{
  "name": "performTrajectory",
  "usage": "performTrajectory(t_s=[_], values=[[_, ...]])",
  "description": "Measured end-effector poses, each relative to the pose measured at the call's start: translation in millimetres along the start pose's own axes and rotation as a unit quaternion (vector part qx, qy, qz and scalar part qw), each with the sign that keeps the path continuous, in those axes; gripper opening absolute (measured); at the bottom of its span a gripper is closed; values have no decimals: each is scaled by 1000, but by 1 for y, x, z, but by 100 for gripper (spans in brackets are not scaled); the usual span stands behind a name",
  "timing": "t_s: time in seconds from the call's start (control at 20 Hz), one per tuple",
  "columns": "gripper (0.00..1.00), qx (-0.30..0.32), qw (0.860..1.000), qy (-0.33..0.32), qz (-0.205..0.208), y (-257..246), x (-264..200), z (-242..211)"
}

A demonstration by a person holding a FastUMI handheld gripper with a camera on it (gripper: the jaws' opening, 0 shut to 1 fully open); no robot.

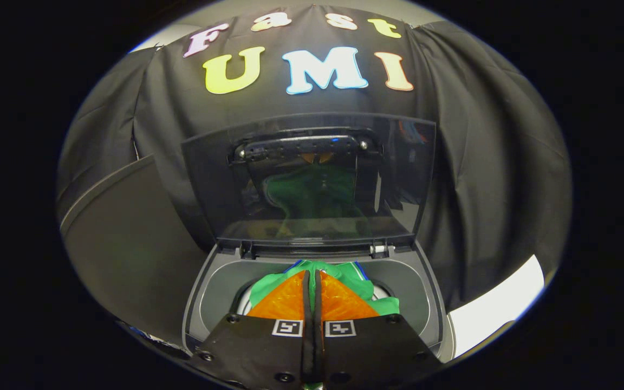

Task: Put the clothes into the washing machine and then close the washing machine lid.

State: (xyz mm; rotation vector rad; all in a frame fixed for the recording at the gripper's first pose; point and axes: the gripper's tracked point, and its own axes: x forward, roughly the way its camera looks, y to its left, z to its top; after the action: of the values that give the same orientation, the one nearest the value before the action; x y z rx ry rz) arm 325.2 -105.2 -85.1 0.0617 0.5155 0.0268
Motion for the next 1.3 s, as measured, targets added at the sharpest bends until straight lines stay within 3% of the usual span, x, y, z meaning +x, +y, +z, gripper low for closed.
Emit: performTrajectory(t_s=[1.3], values=[[1, 2, 994, 109, -15, 0, 67, -93]])
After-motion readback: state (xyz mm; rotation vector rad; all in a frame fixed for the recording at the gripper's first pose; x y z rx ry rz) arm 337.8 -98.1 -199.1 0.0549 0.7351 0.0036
